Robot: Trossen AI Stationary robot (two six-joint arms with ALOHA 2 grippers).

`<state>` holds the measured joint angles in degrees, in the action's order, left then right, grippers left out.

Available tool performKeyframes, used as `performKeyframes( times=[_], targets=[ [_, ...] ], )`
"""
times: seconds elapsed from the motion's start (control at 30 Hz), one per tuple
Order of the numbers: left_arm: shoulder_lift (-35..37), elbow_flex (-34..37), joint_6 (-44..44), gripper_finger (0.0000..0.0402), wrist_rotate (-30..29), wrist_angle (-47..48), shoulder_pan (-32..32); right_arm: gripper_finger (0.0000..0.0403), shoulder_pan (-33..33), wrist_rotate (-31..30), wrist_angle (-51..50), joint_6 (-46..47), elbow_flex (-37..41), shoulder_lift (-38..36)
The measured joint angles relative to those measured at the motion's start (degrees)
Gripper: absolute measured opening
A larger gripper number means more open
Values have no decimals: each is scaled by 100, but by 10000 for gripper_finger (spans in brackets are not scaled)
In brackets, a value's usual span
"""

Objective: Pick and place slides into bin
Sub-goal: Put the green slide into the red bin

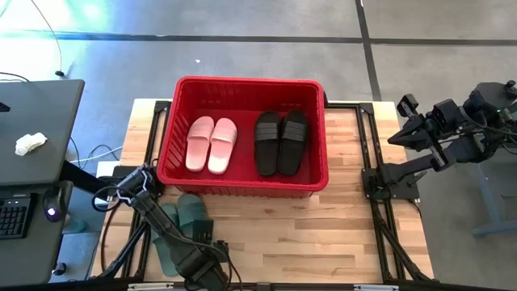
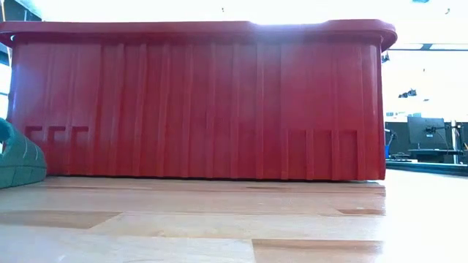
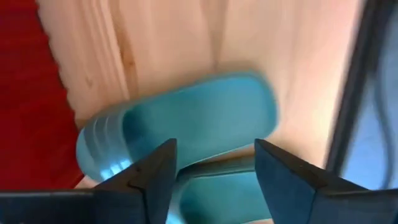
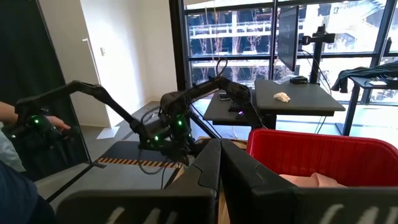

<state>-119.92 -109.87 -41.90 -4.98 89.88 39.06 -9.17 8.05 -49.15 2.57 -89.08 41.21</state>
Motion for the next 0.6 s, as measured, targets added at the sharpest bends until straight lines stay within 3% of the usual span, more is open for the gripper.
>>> performKeyframes(
  times=[0.17, 0.37, 0.6],
  targets=[
    [111, 825, -368, 217, 243, 18, -47, 0, 0, 0, 0, 0, 0, 0],
    [380, 1646, -1335, 191, 452, 17, -42, 0, 1, 1, 1, 0, -2, 2],
    [457, 1857, -1549, 171, -205, 14, -45, 0, 0, 0, 0, 0, -2, 2]
  ],
)
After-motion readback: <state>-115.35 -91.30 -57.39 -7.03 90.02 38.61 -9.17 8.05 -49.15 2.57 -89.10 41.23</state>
